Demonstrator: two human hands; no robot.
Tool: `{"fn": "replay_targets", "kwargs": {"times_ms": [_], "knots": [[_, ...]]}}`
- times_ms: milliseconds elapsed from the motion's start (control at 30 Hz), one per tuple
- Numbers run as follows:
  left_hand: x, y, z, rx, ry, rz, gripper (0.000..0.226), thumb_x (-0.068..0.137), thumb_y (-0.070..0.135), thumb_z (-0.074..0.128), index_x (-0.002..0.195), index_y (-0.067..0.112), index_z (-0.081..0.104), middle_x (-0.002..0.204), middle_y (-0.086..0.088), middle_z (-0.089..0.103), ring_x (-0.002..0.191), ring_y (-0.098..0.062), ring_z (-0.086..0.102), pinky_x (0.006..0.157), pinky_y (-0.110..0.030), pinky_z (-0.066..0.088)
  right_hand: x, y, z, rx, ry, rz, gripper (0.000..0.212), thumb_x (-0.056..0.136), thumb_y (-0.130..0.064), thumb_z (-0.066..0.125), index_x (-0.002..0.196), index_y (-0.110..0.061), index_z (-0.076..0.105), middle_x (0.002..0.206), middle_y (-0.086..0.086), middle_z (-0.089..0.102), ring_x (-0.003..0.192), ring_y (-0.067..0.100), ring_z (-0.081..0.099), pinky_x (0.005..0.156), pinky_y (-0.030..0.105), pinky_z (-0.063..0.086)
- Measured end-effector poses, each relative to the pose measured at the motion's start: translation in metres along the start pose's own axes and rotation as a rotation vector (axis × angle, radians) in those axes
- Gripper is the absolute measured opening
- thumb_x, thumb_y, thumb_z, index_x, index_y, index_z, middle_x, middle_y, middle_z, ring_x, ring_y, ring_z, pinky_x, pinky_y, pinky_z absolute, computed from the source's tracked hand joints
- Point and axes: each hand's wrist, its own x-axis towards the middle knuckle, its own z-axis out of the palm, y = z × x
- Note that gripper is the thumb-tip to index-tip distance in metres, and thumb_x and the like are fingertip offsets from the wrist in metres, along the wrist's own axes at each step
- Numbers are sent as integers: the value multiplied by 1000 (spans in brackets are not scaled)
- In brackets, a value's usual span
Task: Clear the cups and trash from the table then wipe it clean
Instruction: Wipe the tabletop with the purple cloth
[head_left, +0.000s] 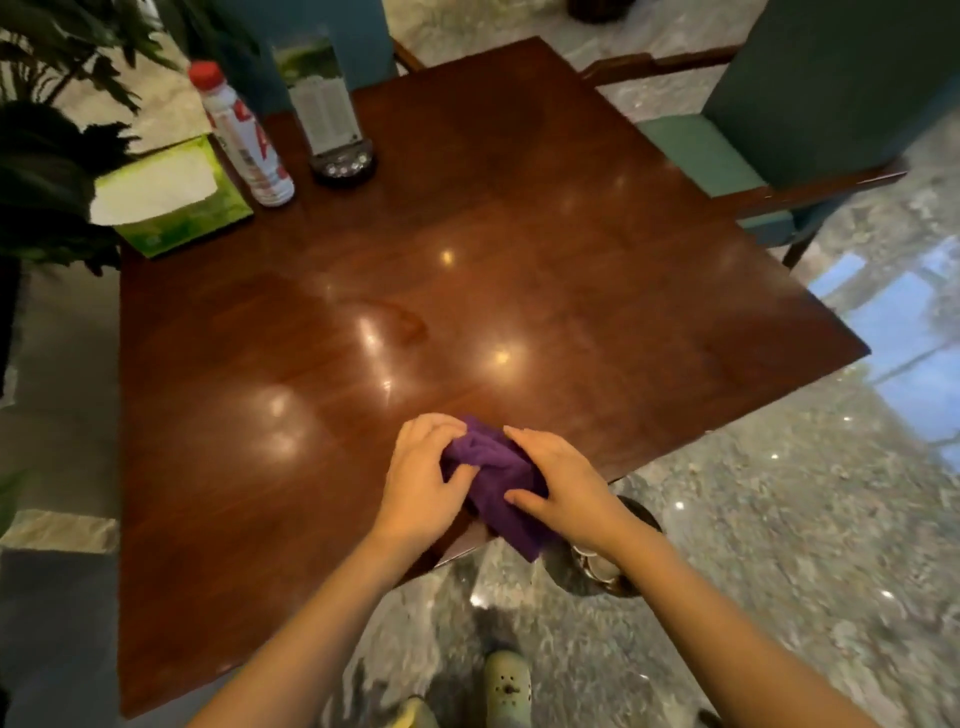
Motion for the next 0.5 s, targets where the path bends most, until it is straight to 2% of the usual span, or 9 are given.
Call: {"fn": "replay_targets", "kwargs": {"times_ms": [67, 100, 167, 233, 300, 367, 433, 500], "knots": [[19, 21, -4, -102, -67, 42, 11, 80, 12, 66, 87, 20, 62, 88, 14, 58, 88, -2, 51, 78, -2, 32, 1, 6, -24, 116, 16, 21, 44, 83, -29, 66, 125, -17, 56, 117, -3, 62, 112, 14, 52, 94, 28, 41], [28, 30, -6, -152, -90, 43, 14, 81, 12, 66, 85, 23, 59, 84, 17, 59, 81, 3, 52, 73, -4, 35, 0, 9, -37, 178, 21, 30, 33, 83, -26, 67, 114, -16, 62, 102, -5, 65, 98, 11, 56, 84, 26, 43], [48, 46, -7, -262, -110, 27, 16, 82, 14, 65, 83, 28, 57, 81, 15, 61, 75, 6, 53, 69, -11, 39, -5, 18, -64, 247, 38, 67, 18, 81, -22, 70, 97, -13, 67, 83, -5, 64, 79, 9, 58, 72, 27, 43], [68, 58, -7, -337, -131, 15, 22, 84, 11, 65, 82, 32, 56, 84, 10, 63, 77, 3, 56, 70, -15, 41, -10, 29, -91, 295, 96, 117, 10, 80, -20, 72, 86, -14, 67, 75, -5, 63, 68, 2, 56, 66, 25, 42], [89, 70, -3, -389, -175, 21, 24, 83, 10, 65, 84, 32, 56, 87, 8, 64, 80, -1, 58, 72, -17, 43, -14, 39, -119, 371, 175, 165, 7, 79, -17, 73, 85, -16, 69, 75, -7, 64, 66, -4, 56, 67, 20, 43], [108, 84, 2, -423, -226, 63, 30, 81, 8, 68, 87, 34, 55, 91, 11, 64, 84, 0, 60, 75, -14, 45, -16, 46, -149, 405, 234, 216, 11, 79, -17, 73, 87, -10, 70, 80, 0, 67, 71, 2, 59, 69, 20, 46], [128, 97, 12, -451, -263, 107, 35, 79, 5, 69, 87, 36, 54, 92, 15, 63, 83, 10, 59, 76, -7, 45, -16, 54, -177, 455, 289, 250, 13, 80, -15, 71, 90, -6, 69, 84, 4, 68, 75, 6, 61, 72, 22, 48], [152, 110, 22, -489, -294, 123, 32, 80, 5, 68, 84, 34, 54, 89, 14, 62, 81, 8, 59, 74, -8, 45, -16, 62, -204, 534, 376, 285, 11, 82, -12, 68, 92, -10, 70, 88, 5, 70, 80, 7, 65, 77, 22, 52]]}}
